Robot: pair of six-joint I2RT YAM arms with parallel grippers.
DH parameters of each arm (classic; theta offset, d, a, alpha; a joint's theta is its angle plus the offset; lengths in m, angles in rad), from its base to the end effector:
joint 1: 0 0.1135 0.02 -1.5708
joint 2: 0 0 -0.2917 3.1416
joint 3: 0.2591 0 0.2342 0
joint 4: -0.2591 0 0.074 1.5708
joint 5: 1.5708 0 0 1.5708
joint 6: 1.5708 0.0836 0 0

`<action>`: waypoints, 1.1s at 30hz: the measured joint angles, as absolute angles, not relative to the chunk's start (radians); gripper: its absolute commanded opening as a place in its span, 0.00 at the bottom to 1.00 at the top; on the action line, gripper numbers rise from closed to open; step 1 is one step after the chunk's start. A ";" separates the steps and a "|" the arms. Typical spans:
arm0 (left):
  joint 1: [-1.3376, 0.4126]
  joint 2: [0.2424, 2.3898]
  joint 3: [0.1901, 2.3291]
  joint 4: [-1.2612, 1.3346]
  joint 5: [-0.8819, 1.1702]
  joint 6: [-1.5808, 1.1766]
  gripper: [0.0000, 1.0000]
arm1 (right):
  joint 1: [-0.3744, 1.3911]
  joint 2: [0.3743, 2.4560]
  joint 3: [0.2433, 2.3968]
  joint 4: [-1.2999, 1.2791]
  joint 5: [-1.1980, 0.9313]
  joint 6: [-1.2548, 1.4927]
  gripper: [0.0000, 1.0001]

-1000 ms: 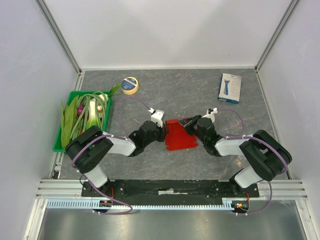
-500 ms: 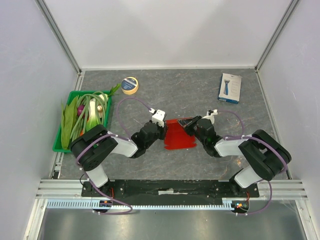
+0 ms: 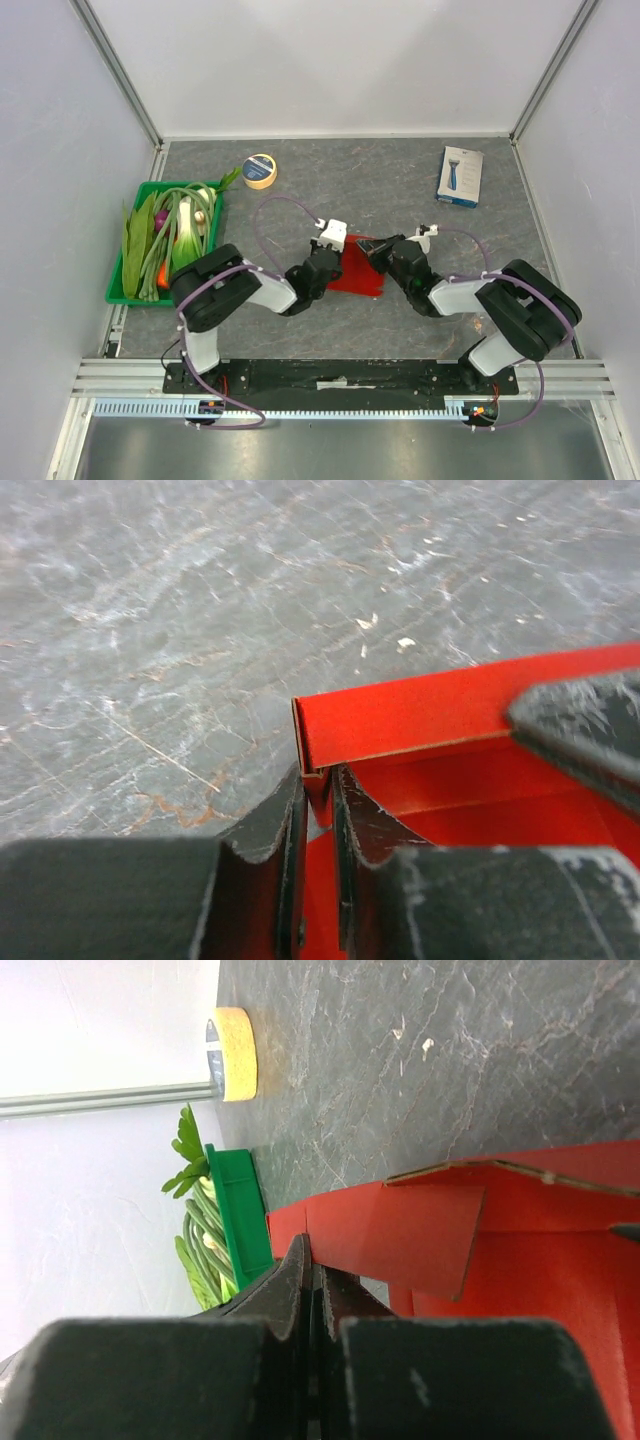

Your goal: Fold the paper box

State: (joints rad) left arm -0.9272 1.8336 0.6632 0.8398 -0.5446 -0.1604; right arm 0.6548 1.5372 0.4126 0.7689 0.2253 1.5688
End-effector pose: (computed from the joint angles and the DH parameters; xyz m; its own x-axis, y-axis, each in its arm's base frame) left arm 0.2608 -0.2755 0.1629 -0.2546 0.1118 -0.9606 0.3541 0.9351 0.0150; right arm 0.2555 0.1726 0.1726 -0.4280 0.9002 -0.0797 0.2754 0.2139 0.9372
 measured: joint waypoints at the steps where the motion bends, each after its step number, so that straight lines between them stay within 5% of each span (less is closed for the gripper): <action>1: -0.945 1.865 0.689 0.845 -0.607 -0.144 0.02 | 0.664 1.537 0.410 0.769 0.237 1.585 0.00; 8: -1.018 2.059 0.810 1.015 -0.917 0.007 0.02 | 0.748 1.541 0.382 0.743 0.274 1.700 0.00; 15: -1.027 2.045 0.740 1.124 -0.924 0.075 0.02 | 0.773 1.547 0.369 0.684 0.258 1.689 0.01; 16: -1.026 2.025 0.717 1.126 -0.901 0.075 0.02 | 0.768 1.536 0.369 0.668 0.257 1.660 0.13; 17: -1.025 2.003 0.696 1.126 -0.882 0.075 0.02 | 0.765 1.513 0.372 0.632 0.260 1.628 0.40; 21: -1.017 1.919 0.612 1.144 -0.784 0.073 0.02 | 0.730 1.353 0.464 0.349 0.274 1.451 0.76; 26: -1.016 1.898 0.548 1.180 -0.699 0.068 0.02 | 0.694 1.205 0.528 0.243 0.264 1.344 0.86; 33: -1.015 1.897 0.514 1.238 -0.655 0.057 0.02 | 0.658 1.295 0.543 0.202 0.163 1.446 0.80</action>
State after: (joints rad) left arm -1.0153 1.8969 0.5140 1.2385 -0.6552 0.0570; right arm 0.6582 1.2945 0.5426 0.2016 0.1631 1.4464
